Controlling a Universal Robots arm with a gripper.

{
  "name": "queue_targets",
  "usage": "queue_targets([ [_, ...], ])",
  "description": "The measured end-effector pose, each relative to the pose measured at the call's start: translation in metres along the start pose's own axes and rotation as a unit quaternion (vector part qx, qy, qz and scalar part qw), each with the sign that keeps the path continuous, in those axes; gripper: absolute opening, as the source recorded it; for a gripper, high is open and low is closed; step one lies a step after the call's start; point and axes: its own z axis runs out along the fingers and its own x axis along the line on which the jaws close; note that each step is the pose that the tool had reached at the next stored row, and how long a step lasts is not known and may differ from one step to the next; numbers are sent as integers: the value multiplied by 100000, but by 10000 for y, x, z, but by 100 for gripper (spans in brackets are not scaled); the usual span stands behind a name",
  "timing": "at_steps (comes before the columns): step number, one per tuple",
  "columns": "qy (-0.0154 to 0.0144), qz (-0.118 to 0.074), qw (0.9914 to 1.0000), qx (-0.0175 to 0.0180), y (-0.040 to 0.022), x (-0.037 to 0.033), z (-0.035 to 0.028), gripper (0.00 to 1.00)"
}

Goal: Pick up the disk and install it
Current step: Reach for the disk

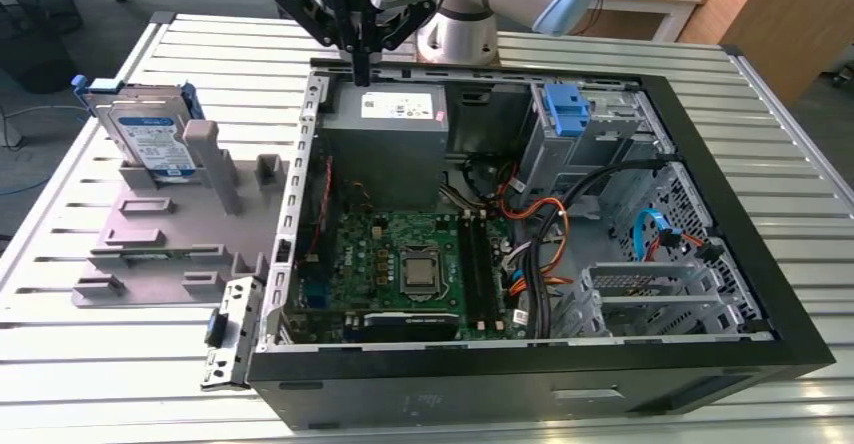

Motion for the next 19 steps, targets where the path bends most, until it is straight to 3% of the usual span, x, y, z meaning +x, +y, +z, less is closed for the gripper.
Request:
queue_targets([
  [19, 1, -15, 100000, 0, -6, 81, -3, 11],
])
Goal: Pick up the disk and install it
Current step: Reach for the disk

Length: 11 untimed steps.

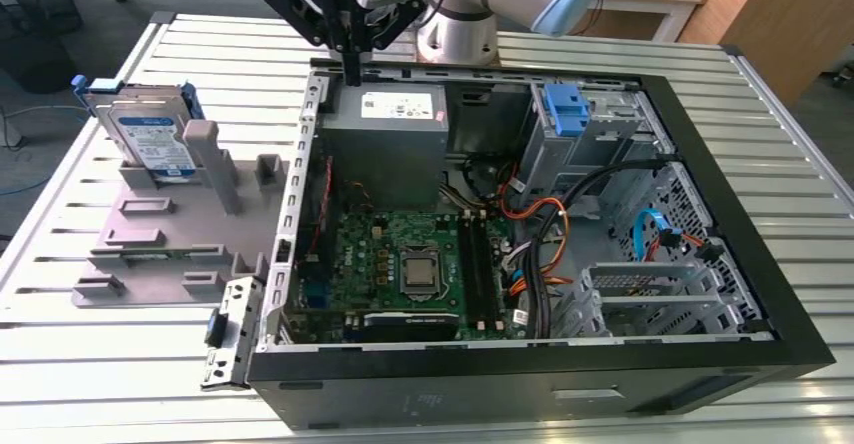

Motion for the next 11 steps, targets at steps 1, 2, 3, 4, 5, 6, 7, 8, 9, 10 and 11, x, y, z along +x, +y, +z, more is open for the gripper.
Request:
queue_targets([
  [1, -4, 5, 100000, -3, 0, 1, 0, 11],
  [2, -3, 9, 100000, -2, 0, 2, 0, 11],
  [3, -4, 8, 100000, -2, 0, 3, 0, 11],
  [4, -4, 14, 100000, -3, 0, 6, 0, 11],
  [5, -6, 16, 100000, -5, -1, 11, 0, 11],
  [6, -2, 13, 100000, -2, -2, 20, -1, 11],
  [7, -1, 9, 100000, 5, -3, 30, -1, 11],
  [8, -3, 13, 100000, -1, -3, 39, -1, 11],
  [9, -4, 12, 100000, -2, -3, 46, -1, 11],
  [10, -2, 9, 100000, 0, -4, 54, -1, 11],
  [11, -2, 10, 100000, 0, -5, 63, -2, 11],
])
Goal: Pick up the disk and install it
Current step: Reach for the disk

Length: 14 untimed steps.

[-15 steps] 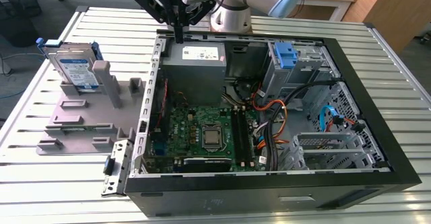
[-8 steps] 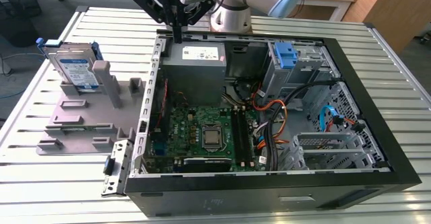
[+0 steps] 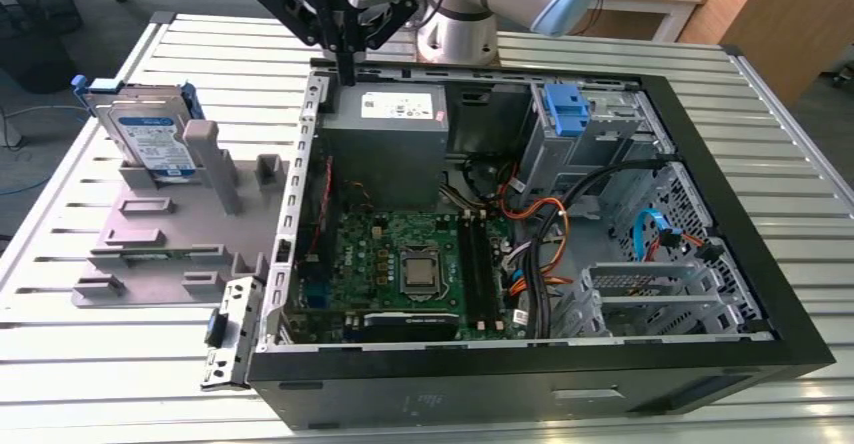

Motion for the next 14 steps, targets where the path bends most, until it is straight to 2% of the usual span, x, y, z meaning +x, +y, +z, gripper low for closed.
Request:
queue_targets([
  [6, 0, 0, 100000, 1, -3, 49, -1, 11],
  [14, 1, 6, 100000, -48, -5, 69, -1, 11],
])
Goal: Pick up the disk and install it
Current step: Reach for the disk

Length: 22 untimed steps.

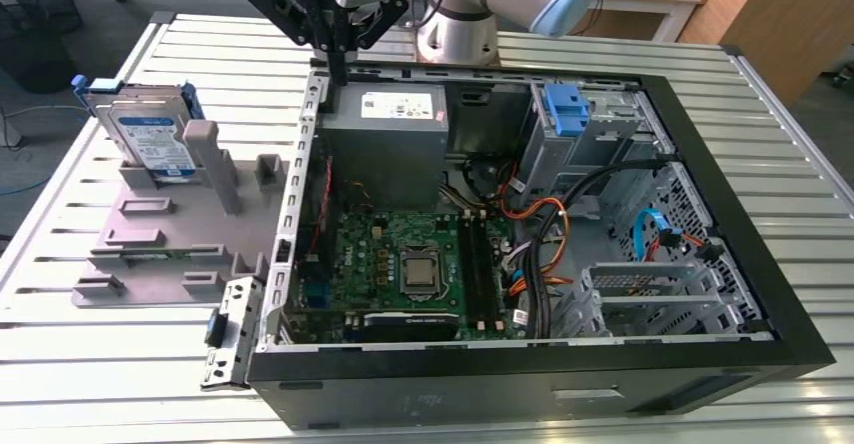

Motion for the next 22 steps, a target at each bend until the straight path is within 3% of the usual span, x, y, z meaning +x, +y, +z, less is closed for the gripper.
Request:
queue_targets([
  [22, 2, -8, 100000, -1, -4, 57, -1, 11],
])
